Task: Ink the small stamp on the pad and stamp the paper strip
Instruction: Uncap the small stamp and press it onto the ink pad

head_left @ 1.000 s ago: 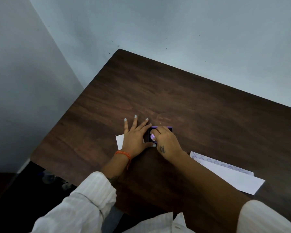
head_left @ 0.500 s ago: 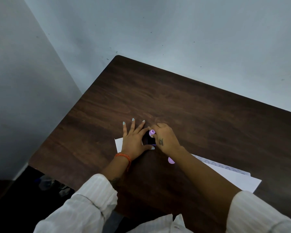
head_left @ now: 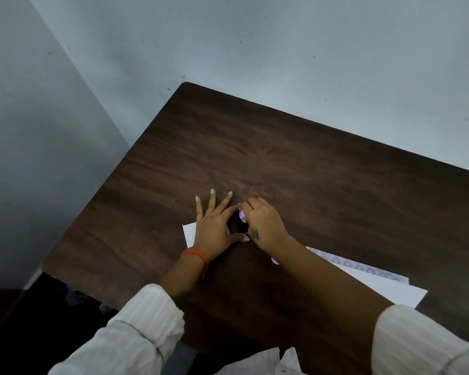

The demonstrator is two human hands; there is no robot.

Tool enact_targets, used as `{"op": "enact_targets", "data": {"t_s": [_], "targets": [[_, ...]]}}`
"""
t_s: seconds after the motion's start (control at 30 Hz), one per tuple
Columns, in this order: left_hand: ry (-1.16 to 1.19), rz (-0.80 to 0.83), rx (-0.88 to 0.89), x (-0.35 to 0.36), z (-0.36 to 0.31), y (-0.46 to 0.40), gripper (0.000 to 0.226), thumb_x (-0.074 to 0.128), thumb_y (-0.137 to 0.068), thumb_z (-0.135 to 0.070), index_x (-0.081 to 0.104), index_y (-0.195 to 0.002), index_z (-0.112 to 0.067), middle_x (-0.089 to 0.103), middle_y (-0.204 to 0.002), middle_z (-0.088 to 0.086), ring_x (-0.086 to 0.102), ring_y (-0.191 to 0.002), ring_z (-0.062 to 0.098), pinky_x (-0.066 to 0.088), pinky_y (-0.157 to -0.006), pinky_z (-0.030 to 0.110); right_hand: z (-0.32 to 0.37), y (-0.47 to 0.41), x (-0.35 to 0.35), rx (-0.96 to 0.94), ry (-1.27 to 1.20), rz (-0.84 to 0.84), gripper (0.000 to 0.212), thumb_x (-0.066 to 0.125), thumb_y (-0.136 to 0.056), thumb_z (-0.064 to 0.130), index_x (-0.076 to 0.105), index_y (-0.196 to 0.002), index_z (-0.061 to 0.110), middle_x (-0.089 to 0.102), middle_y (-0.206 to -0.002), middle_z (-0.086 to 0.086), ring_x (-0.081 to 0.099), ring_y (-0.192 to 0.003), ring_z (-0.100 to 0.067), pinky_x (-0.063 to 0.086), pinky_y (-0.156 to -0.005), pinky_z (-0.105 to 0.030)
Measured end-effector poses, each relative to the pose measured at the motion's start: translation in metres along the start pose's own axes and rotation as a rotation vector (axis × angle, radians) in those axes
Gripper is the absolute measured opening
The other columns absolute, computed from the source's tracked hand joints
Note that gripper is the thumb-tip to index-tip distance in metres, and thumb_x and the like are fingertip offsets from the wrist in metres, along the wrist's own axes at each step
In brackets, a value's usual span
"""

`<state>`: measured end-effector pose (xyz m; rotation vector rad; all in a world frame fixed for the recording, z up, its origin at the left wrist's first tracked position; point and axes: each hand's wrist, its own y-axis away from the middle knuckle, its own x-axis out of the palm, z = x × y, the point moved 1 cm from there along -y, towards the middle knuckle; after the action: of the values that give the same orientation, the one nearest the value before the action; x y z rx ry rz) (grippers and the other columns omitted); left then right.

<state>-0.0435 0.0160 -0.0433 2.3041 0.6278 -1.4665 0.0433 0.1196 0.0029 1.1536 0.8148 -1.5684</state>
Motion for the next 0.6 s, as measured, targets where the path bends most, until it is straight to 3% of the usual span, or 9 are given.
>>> {"op": "enact_targets", "data": {"t_s": [0.1, 0.23, 0.33, 0.43, 0.53, 0.6], "targets": [[0.010, 0.007, -0.001, -0.001, 0.000, -0.001, 0.077, 0.066, -0.067, -0.056, 0.038, -0.134, -0.029, 0.021, -0.154, -0.001, -0.008, -0.143, 0.028, -0.024, -0.106, 0.050, 0.002, 0.001, -0.001, 0.000, 0.034, 0.025, 0.036, 0.069, -0.074, 0.010, 0.055, -0.106, 0.001, 0.059, -0.111, -0.019, 0.052, -0.103, -0.031, 0.044, -0.082, -0.036], [-0.019, 0.024, -0.004, -0.004, -0.001, 0.001, 0.079, 0.067, -0.066, -0.058, 0.037, -0.133, -0.033, 0.021, -0.154, 0.000, -0.008, -0.143, 0.029, -0.025, -0.105, 0.049, -0.001, -0.004, -0.013, 0.087, -0.136, 0.033, 0.013, 0.056, -0.081, 0.006, 0.062, -0.090, -0.002, 0.064, -0.098, -0.021, 0.057, -0.091, -0.034, 0.038, -0.071, -0.032], [-0.058, 0.053, -0.011, -0.007, -0.003, 0.000, 0.081, 0.066, -0.066, -0.060, 0.033, -0.135, -0.035, 0.018, -0.155, 0.001, -0.008, -0.143, 0.029, -0.024, -0.105, 0.050, -0.009, -0.003, -0.028, 0.334, -0.565, -0.116, 0.010, 0.064, -0.075, 0.003, 0.069, -0.084, 0.000, 0.071, -0.091, -0.019, 0.064, -0.082, -0.027, 0.049, -0.077, -0.035], [-0.094, 0.103, -0.006, -0.009, -0.004, -0.001, 0.086, 0.062, -0.069, -0.062, 0.022, -0.140, -0.034, 0.013, -0.156, 0.002, -0.010, -0.142, 0.029, -0.022, -0.106, 0.052, -0.021, 0.014, -0.040, 0.635, -1.028, -0.289, 0.022, 0.072, -0.075, 0.007, 0.068, -0.096, 0.005, 0.070, -0.095, -0.013, 0.063, -0.079, -0.015, 0.054, -0.077, -0.026], [-0.064, 0.080, -0.021, -0.014, -0.009, 0.002, 0.090, 0.060, -0.069, -0.065, 0.017, -0.141, -0.034, 0.012, -0.156, 0.002, -0.009, -0.143, 0.028, -0.021, -0.106, 0.051, -0.031, 0.041, -0.050, 0.763, -1.587, -0.322, 0.026, 0.059, -0.084, -0.001, 0.059, -0.110, -0.005, 0.066, -0.094, -0.013, 0.063, -0.081, -0.014, 0.057, -0.070, -0.021], [-0.026, 0.033, -0.010, -0.017, -0.017, 0.007, 0.087, 0.059, -0.070, -0.065, 0.020, -0.141, -0.034, 0.015, -0.156, 0.001, -0.007, -0.143, 0.027, -0.020, -0.108, 0.050, -0.037, 0.064, -0.056, 0.825, -1.817, -0.348, 0.020, 0.053, -0.088, -0.002, 0.060, -0.106, -0.004, 0.066, -0.091, -0.009, 0.063, -0.084, -0.015, 0.058, -0.069, -0.023]]}}
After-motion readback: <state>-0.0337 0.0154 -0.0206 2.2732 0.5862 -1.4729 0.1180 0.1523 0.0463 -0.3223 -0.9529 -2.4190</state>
